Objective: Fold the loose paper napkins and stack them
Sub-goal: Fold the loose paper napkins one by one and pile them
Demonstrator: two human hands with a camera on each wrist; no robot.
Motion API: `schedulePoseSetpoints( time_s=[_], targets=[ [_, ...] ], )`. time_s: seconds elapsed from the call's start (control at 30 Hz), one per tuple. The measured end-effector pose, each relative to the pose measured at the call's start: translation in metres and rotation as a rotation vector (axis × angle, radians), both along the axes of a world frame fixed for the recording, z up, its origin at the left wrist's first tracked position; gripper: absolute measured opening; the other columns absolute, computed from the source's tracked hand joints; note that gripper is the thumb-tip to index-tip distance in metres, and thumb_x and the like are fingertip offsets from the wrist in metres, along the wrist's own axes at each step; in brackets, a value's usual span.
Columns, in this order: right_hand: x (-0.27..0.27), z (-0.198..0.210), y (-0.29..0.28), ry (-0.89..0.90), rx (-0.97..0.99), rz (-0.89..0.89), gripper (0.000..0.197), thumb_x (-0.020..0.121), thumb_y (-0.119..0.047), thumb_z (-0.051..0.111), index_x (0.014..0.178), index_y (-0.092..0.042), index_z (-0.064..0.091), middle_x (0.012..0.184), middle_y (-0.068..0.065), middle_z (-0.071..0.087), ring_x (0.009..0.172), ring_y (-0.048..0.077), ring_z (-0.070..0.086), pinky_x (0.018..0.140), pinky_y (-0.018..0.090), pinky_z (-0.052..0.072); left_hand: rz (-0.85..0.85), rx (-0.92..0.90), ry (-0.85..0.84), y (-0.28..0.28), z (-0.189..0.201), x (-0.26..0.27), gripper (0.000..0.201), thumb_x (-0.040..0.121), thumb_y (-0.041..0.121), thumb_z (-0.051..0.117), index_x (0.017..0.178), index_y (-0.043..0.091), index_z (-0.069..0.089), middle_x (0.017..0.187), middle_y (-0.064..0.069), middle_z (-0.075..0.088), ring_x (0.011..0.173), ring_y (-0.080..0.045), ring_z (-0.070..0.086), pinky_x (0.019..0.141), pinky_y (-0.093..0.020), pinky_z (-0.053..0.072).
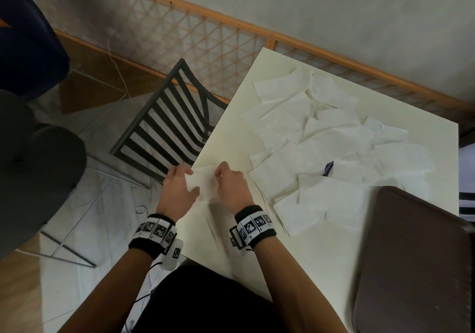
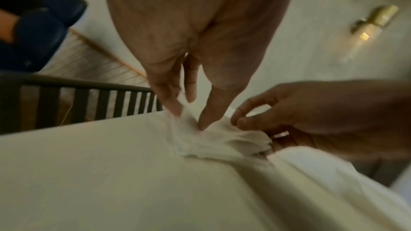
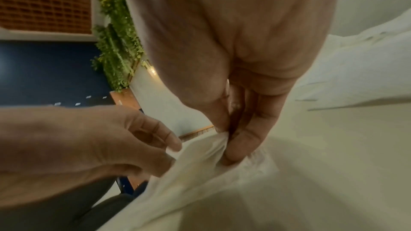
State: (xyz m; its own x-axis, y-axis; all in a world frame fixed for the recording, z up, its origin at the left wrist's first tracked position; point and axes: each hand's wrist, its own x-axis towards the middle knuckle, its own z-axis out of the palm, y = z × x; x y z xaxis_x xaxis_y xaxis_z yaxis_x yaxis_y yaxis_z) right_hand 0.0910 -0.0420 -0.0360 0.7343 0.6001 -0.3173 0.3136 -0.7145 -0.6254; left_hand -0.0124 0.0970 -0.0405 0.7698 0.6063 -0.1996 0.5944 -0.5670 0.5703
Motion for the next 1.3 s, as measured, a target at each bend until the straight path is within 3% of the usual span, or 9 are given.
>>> schedulePoseSetpoints(
  time_s=[0.2, 0.33, 0.43, 0.53, 0.73, 0.9, 1.1, 1.2, 1.3],
  targets=[
    [0.002, 0.011, 0.000, -0.094, -0.084, 0.059, 0.020, 0.109, -0.015, 0.050, 0.128, -0.010, 0.045, 0.106, 0.020, 0.069, 0.088, 0.042, 0.069, 0.079, 0.053, 0.060, -0.359, 0.237, -0.216, -0.034, -0.003, 0.013, 0.042, 0.075, -0.004, 0.089, 0.113, 0.004, 0.073, 0.117, -0.015, 0.067, 0.113, -0.021, 0.045, 0.096, -0.049, 0.053],
    [0.034, 0.015, -0.035, -0.203, -0.054, -0.178, 0.018, 0.104, -0.013, 0.051, 0.122, -0.010, 0.050, 0.110, 0.015, 0.067, 0.097, 0.038, 0.064, 0.077, 0.045, 0.053, -0.320, 0.107, 0.002, -0.035, -0.011, 0.019, 0.054, 0.089, 0.029, 0.085, 0.136, 0.015, 0.062, 0.136, -0.009, 0.051, 0.125, -0.035, 0.047, 0.106, -0.048, 0.045],
    [0.065, 0.012, -0.076, -0.307, -0.160, -0.260, 0.045, 0.093, -0.003, 0.059, 0.135, -0.019, 0.056, 0.135, 0.013, 0.057, 0.117, 0.040, 0.056, 0.089, 0.049, 0.052, -0.321, 0.083, 0.102, -0.036, -0.007, 0.021, 0.064, 0.090, 0.043, 0.083, 0.143, 0.019, 0.055, 0.144, -0.005, 0.042, 0.129, -0.030, 0.035, 0.106, -0.045, 0.042],
    [0.095, 0.010, -0.105, -0.348, -0.341, -0.067, 0.059, 0.089, -0.006, 0.064, 0.141, -0.033, 0.058, 0.157, 0.007, 0.042, 0.139, 0.041, 0.043, 0.107, 0.054, 0.048, -0.336, 0.102, 0.109, -0.042, -0.001, 0.026, 0.067, 0.090, 0.047, 0.082, 0.144, 0.021, 0.054, 0.145, -0.003, 0.042, 0.134, -0.030, 0.037, 0.107, -0.045, 0.044],
    [0.124, 0.021, -0.125, -0.462, -0.404, 0.190, 0.018, 0.098, -0.027, 0.076, 0.114, -0.021, 0.071, 0.141, 0.002, 0.056, 0.140, 0.030, 0.049, 0.109, 0.045, 0.047, -0.427, 0.053, -0.108, -0.063, 0.013, 0.046, 0.046, 0.097, 0.039, 0.076, 0.137, 0.023, 0.061, 0.136, 0.001, 0.055, 0.128, -0.023, 0.045, 0.107, -0.041, 0.046],
    [0.136, 0.019, -0.130, -0.390, -0.400, 0.426, 0.073, 0.091, -0.017, 0.078, 0.155, -0.036, 0.048, 0.163, -0.009, 0.045, 0.157, 0.024, 0.033, 0.123, 0.045, 0.035, -0.488, 0.026, -0.139, -0.075, 0.025, 0.067, 0.042, 0.100, 0.034, 0.072, 0.138, 0.020, 0.060, 0.129, 0.000, 0.061, 0.119, -0.022, 0.050, 0.105, -0.039, 0.048],
    [0.148, 0.037, -0.124, -0.484, -0.413, 0.434, 0.035, 0.096, -0.038, 0.074, 0.129, -0.028, 0.068, 0.122, -0.006, 0.071, 0.131, 0.027, 0.048, 0.113, 0.040, 0.034, -0.496, -0.077, -0.129, -0.083, 0.030, 0.075, 0.044, 0.101, 0.040, 0.072, 0.139, 0.026, 0.055, 0.128, 0.008, 0.060, 0.116, -0.016, 0.052, 0.102, -0.042, 0.052],
    [0.139, 0.049, -0.130, -0.402, -0.247, 0.208, 0.044, 0.100, -0.055, 0.069, 0.130, -0.023, 0.077, 0.120, -0.001, 0.075, 0.135, 0.029, 0.044, 0.116, 0.043, 0.031, -0.389, -0.209, -0.168, -0.086, 0.037, 0.075, 0.075, 0.093, 0.057, 0.077, 0.152, 0.028, 0.041, 0.144, 0.012, 0.048, 0.129, -0.010, 0.049, 0.108, -0.033, 0.048],
    [0.119, 0.069, -0.140, -0.335, 0.145, -0.044, 0.030, 0.102, -0.055, 0.071, 0.089, -0.029, 0.077, 0.089, -0.005, 0.073, 0.117, 0.024, 0.053, 0.099, 0.040, 0.041, -0.279, -0.392, -0.228, -0.090, 0.050, 0.078, 0.095, 0.080, 0.066, 0.086, 0.153, 0.035, 0.034, 0.146, 0.015, 0.050, 0.129, -0.004, 0.054, 0.107, -0.028, 0.047]
  ],
)
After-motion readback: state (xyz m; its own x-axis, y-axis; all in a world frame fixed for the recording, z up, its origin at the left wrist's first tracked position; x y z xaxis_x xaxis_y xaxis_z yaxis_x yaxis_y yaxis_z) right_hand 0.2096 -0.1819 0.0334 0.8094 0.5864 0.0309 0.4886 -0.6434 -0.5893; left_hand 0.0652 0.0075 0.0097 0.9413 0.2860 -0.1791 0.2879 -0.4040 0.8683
